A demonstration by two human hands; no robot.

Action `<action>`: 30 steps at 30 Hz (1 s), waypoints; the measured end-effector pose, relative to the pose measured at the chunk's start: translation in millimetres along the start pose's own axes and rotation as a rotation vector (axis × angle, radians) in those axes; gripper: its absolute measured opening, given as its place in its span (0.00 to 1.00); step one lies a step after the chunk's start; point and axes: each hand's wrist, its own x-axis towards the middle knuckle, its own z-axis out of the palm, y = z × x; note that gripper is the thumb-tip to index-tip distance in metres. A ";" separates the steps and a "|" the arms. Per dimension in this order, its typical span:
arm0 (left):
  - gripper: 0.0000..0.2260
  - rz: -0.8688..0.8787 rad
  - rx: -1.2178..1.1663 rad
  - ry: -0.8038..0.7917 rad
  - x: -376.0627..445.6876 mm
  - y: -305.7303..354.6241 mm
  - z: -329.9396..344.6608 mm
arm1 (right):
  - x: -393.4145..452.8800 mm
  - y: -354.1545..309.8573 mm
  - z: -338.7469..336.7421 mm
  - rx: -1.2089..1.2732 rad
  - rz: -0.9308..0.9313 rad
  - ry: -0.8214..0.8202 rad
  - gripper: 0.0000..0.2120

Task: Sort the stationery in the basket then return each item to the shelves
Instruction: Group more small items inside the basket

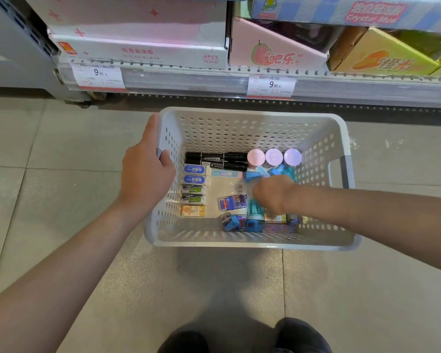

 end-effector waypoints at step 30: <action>0.28 -0.019 0.007 -0.009 -2.4 6.0 -2.2 | 6.8 -41.8 -33.0 0.762 -0.091 0.137 0.14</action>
